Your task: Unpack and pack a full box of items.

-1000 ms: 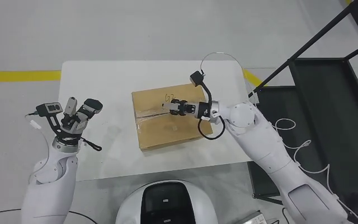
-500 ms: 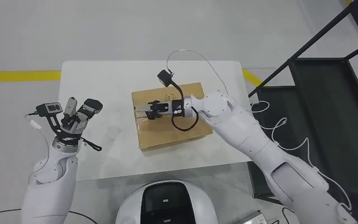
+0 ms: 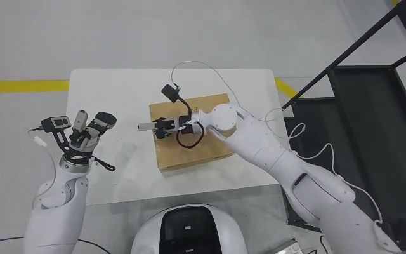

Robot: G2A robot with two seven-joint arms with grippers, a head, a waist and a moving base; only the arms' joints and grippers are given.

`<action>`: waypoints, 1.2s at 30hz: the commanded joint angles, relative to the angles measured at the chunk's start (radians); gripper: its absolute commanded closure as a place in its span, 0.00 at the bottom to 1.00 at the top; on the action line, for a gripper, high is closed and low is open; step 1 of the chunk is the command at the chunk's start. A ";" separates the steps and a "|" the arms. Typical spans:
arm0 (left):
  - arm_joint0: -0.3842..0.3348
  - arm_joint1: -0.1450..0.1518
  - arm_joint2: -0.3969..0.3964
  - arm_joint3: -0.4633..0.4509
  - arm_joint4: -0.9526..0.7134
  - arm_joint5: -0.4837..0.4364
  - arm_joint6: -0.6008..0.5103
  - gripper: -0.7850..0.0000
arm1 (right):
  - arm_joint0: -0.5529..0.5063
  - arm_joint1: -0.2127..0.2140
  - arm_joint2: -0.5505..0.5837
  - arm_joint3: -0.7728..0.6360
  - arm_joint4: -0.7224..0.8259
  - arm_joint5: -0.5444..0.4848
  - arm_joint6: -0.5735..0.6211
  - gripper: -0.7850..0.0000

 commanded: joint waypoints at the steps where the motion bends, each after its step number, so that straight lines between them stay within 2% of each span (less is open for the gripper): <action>1: 0.000 0.000 0.000 0.000 0.000 0.000 0.000 0.00 | 0.001 -0.005 0.003 0.018 -0.004 0.005 -0.004 0.00; 6: 0.000 0.000 0.000 0.000 0.000 0.000 0.000 0.00 | -0.017 -0.007 0.028 0.039 0.003 0.008 -0.019 0.00; 11: 0.000 0.000 0.000 0.000 0.000 0.000 0.000 0.00 | -0.055 0.008 0.071 0.032 -0.004 0.031 -0.024 0.00; 26: 0.000 0.000 0.000 0.000 0.000 0.000 0.000 0.00 | -0.243 0.110 0.304 -0.165 -0.129 0.167 -0.067 0.00; 36: 0.000 0.000 0.000 0.000 0.000 0.000 0.000 0.00 | -0.366 0.149 0.432 -0.277 -0.138 0.229 -0.106 0.00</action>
